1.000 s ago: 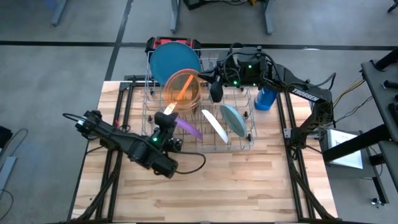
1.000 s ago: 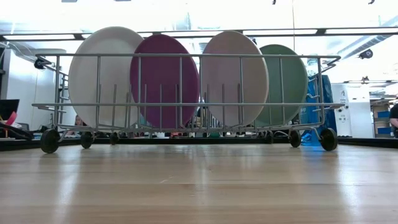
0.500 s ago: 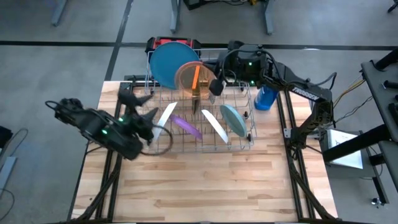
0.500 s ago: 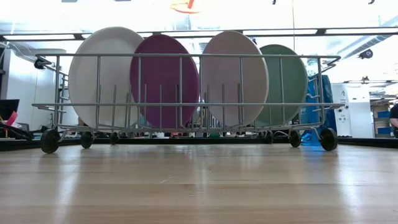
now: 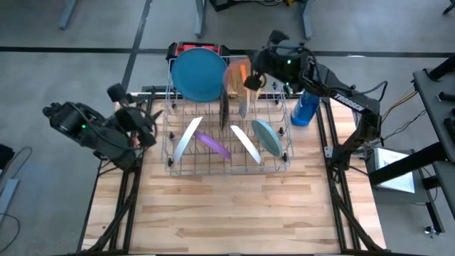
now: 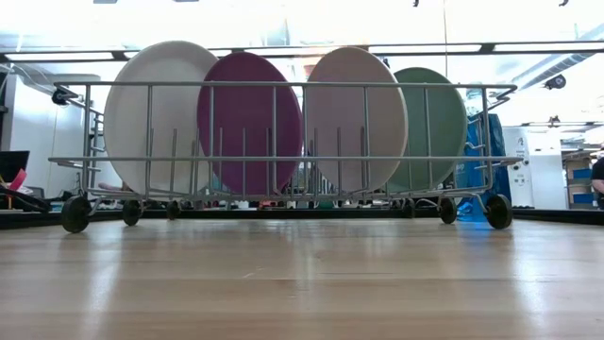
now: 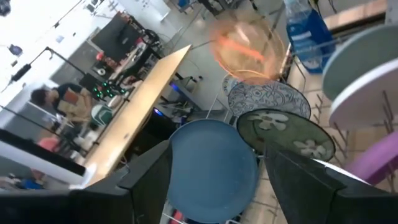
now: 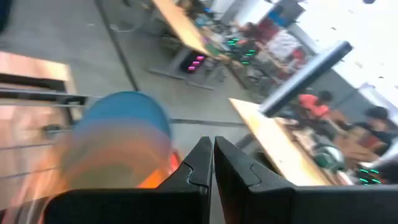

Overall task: Sort dishes
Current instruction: Return to Home Position

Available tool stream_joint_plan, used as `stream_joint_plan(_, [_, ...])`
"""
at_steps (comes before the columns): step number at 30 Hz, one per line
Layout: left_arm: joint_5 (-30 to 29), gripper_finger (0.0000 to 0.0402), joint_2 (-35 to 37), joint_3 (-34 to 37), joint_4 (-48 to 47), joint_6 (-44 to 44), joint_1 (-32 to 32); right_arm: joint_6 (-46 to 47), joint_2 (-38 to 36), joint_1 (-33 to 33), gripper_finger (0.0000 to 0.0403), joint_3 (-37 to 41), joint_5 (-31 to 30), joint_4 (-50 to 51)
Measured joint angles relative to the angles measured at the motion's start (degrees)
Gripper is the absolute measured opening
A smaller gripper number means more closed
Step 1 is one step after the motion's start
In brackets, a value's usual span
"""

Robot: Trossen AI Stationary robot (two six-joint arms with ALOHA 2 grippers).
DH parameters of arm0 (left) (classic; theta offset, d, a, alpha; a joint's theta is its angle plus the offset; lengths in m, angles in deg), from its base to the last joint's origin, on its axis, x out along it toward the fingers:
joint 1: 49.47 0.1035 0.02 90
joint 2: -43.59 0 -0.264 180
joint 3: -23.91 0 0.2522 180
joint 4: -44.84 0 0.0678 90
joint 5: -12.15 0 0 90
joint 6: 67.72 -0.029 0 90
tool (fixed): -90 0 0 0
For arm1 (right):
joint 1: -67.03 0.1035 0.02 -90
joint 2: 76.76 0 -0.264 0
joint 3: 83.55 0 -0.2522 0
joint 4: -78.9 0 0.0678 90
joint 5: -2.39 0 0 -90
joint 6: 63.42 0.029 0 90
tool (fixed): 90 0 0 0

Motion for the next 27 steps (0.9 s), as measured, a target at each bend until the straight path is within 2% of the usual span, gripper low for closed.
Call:
stream_joint_plan(5, [-0.03,0.0242,2.66,0.0,-0.01,1.78,-0.01,-4.59,0.04,-3.68,0.0008,0.0,0.6,-0.09])
stream_joint_plan(11, [0.25,0.0242,4.4,0.0,-0.03,2.7,-0.01,-0.48,0.04,-7.33,0.0008,0.0,3.61,0.76])
stream_joint_plan(16, [0.35,0.0242,4.68,0.0,-0.07,2.34,-0.01,1.28,0.04,-7.64,0.0008,0.0,3.96,4.94])
stream_joint_plan(27, [0.54,0.0242,4.42,0.07,-0.15,2.06,-0.01,3.17,0.04,-7.48,0.0008,0.0,3.96,6.63])
